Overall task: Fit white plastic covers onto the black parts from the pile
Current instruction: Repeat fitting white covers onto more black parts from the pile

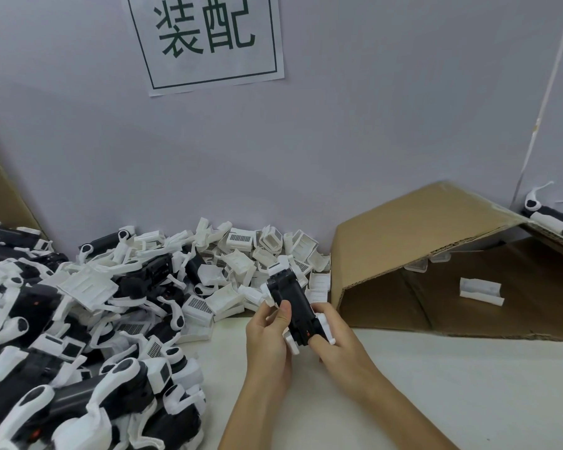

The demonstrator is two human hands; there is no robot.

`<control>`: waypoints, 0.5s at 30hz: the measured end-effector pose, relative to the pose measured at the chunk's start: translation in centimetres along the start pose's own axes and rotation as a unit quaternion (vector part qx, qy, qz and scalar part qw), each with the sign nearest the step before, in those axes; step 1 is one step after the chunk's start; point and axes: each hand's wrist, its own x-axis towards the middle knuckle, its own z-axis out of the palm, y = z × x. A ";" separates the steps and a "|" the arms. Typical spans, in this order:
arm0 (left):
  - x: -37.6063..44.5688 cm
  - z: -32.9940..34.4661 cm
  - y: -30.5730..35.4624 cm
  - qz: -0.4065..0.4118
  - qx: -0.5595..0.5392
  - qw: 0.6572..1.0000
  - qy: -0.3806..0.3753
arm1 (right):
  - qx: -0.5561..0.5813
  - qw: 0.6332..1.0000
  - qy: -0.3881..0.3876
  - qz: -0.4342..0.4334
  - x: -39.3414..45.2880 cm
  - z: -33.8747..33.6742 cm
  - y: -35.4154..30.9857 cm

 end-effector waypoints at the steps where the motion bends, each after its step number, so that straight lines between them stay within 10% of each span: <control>1: 0.0 0.0 0.0 -0.001 0.001 1.000 -0.003 | 0.001 1.000 0.002 -0.003 0.0 0.0 0.0; 15: 0.1 0.0 0.0 0.002 0.013 1.000 0.007 | -0.005 1.000 0.002 -0.009 0.0 0.0 0.1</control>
